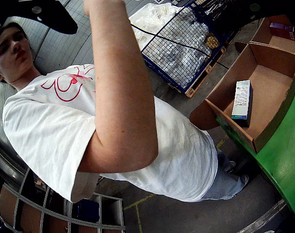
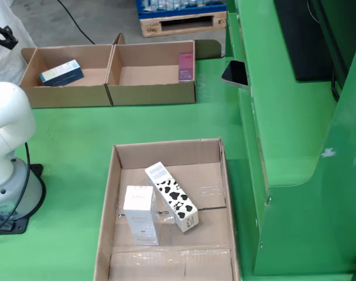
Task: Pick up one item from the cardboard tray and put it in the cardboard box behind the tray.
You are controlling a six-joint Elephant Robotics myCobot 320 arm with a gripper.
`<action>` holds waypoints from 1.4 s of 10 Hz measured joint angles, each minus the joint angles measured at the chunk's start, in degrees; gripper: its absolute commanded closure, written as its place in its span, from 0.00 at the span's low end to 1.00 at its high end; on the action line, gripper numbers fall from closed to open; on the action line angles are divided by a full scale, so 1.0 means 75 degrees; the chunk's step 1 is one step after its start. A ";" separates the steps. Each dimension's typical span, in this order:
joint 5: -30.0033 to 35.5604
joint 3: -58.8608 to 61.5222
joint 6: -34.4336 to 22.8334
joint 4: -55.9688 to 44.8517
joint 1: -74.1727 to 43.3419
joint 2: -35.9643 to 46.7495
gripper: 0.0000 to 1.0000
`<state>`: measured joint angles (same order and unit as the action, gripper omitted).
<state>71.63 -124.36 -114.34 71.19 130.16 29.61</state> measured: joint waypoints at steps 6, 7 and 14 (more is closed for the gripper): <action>0.1055 0.0152 0.0211 0.1077 -0.0937 -0.1031 0.00; 0.1371 0.0445 0.0516 0.1405 -0.1231 -0.1347 0.00; 0.3984 0.3093 0.3140 0.4043 -0.3879 -0.3995 0.00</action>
<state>101.51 -101.16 -90.79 101.51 101.07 -0.35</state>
